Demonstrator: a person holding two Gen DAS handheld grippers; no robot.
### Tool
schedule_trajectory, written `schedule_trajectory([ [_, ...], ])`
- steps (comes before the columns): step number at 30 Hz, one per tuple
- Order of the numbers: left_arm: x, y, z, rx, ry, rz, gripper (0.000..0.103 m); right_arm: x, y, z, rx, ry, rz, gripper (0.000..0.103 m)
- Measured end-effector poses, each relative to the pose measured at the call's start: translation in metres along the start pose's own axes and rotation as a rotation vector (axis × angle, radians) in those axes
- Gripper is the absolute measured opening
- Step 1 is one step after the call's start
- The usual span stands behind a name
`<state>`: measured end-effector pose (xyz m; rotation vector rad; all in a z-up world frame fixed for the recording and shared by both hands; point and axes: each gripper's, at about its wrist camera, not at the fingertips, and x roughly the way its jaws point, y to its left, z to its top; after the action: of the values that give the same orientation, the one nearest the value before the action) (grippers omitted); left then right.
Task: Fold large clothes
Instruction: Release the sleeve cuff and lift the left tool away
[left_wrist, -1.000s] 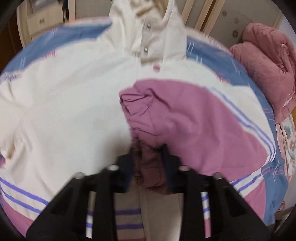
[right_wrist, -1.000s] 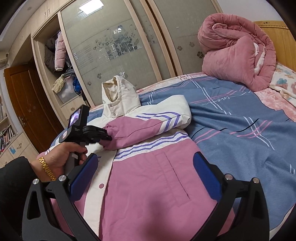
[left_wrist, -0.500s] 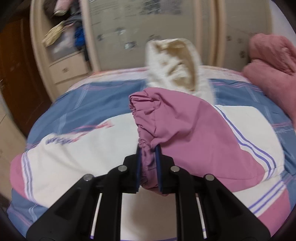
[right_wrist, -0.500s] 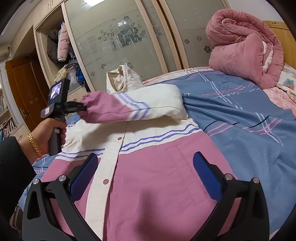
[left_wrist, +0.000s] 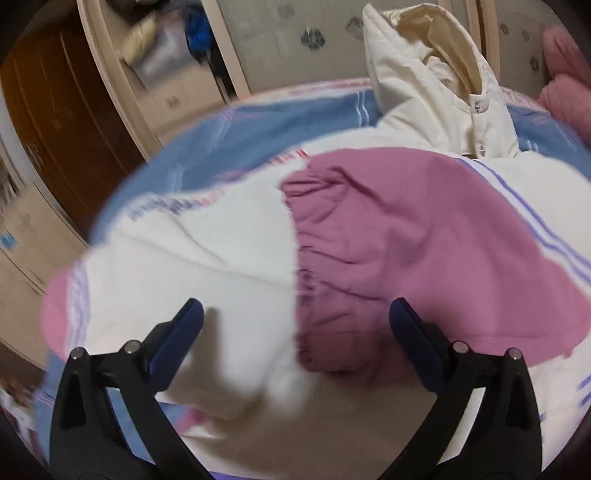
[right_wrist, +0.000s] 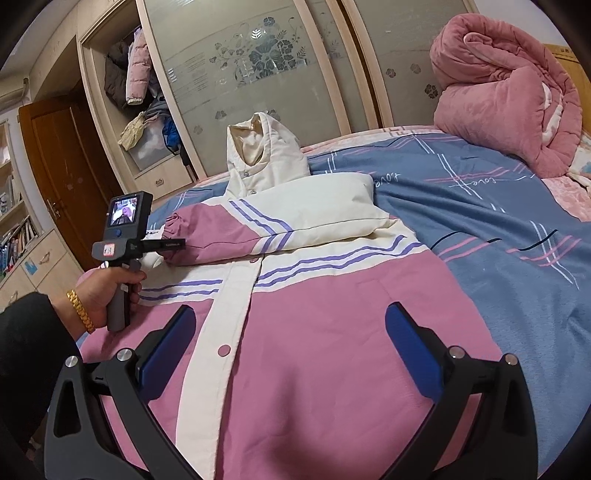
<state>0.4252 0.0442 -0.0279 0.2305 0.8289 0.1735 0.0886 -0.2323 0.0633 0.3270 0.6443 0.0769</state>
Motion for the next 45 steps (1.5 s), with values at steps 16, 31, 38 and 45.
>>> schedule_trajectory([
  [16,-0.267,0.027,-0.174,-0.127,-0.305,-0.164,0.101,-0.045,0.014,-0.009,-0.153,-0.086,-0.058,0.102],
  [31,-0.283,0.015,-0.208,-0.108,-0.373,-0.168,0.101,-0.075,0.019,-0.044,-0.222,-0.121,-0.172,0.102],
  [38,-0.290,0.026,-0.207,-0.143,-0.410,-0.137,0.101,-0.067,0.021,-0.043,-0.204,-0.120,-0.166,0.102],
  [45,-0.285,0.030,-0.206,-0.165,-0.393,-0.150,0.101,-0.065,0.023,-0.046,-0.210,-0.114,-0.160,0.102],
])
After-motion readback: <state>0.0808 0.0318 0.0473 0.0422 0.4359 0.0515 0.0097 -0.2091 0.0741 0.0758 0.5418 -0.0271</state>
